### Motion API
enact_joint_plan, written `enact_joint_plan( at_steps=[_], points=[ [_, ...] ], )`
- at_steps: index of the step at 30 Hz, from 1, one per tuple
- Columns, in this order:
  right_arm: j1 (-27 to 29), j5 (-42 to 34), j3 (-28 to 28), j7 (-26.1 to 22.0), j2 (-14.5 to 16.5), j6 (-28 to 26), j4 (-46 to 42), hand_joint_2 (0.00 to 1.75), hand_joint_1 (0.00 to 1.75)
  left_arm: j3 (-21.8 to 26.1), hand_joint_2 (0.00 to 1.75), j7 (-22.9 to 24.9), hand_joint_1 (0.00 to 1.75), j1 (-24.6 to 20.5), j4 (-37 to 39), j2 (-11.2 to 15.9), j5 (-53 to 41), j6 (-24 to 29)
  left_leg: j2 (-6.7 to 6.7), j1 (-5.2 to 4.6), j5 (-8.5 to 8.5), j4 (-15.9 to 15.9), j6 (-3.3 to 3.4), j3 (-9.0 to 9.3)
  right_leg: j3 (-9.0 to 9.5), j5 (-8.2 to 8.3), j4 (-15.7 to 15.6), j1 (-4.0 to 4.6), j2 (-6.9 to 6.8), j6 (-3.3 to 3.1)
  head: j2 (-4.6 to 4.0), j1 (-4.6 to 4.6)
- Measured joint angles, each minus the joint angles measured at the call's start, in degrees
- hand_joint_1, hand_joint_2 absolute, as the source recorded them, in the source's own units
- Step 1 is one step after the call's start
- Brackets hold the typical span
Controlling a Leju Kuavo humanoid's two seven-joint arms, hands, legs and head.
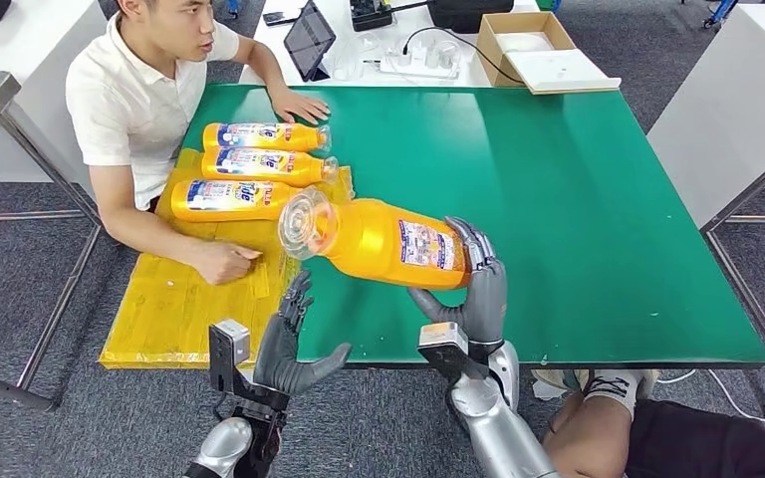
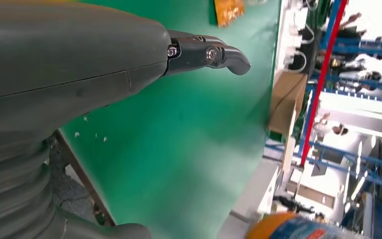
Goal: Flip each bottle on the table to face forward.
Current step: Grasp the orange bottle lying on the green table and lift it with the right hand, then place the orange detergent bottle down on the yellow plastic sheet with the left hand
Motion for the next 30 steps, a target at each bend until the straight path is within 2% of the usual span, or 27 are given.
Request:
enact_joint_plan(
  at_steps=[6, 10, 16, 18, 22, 30],
  points=[
    [-0.21, -0.62, 2.6, 0.34, 0.91, 4.58, 1.21, 1.75, 1.75, -1.24, 1.75, -4.12, 0.0, -0.03, -0.51, 0.11, -1.34, -3.84, 0.02, 0.02, 0.0, 0.0, 0.0, -0.03, 0.0, 0.0, 0.02, 0.01, 0.0, 0.0, 0.0, 0.0],
    [-1.16, -0.26, 5.32, 0.12, 2.39, 6.99, 6.31, 1.75, 1.75, -2.02, 1.75, -5.82, 0.0, 0.05, -2.76, 0.11, -1.91, -4.99, -0.01, 0.03, 0.0, 0.0, -0.01, -0.03, 0.0, -0.01, 0.02, 0.02, 0.0, -0.01, 0.0, 0.0],
    [-1.94, -0.82, 9.36, -0.27, 5.17, 8.35, 14.58, 1.75, 1.75, -2.29, 1.75, -8.57, 0.0, 1.04, -6.89, -0.2, -1.33, -2.32, -0.06, 0.04, 0.01, -0.01, -0.01, -0.04, -0.01, -0.02, 0.01, 0.03, -0.01, -0.02, 0.0, 0.01],
    [-1.62, -1.3, 10.48, -0.25, 5.91, 8.1, 16.46, 1.75, 1.75, -1.98, 1.75, -7.55, 0.0, 1.45, -8.32, -0.57, 1.21, -1.21, -0.07, 0.04, 0.0, -0.01, -0.01, -0.04, -0.02, -0.03, 0.01, 0.02, -0.01, -0.03, 0.0, 0.01],
    [-0.74, -2.16, 12.02, -0.23, 6.75, 7.13, 19.14, 1.75, 1.75, -1.34, 1.75, -3.06, 0.0, 2.39, -10.13, -1.17, 9.06, -2.86, -0.06, 0.03, 0.0, -0.01, -0.01, -0.06, -0.03, -0.03, 0.0, 0.01, -0.01, -0.03, 0.0, 0.0],
    [-0.58, -2.55, 12.96, -0.25, 7.22, 6.84, 21.21, 1.75, 1.75, -0.99, 1.75, -2.04, 0.0, 3.55, -11.3, -1.43, 10.72, -3.39, -0.05, 0.03, 0.0, -0.01, -0.01, -0.06, -0.05, -0.02, 0.0, 0.02, -0.01, -0.03, 0.0, 0.01]
  ],
)
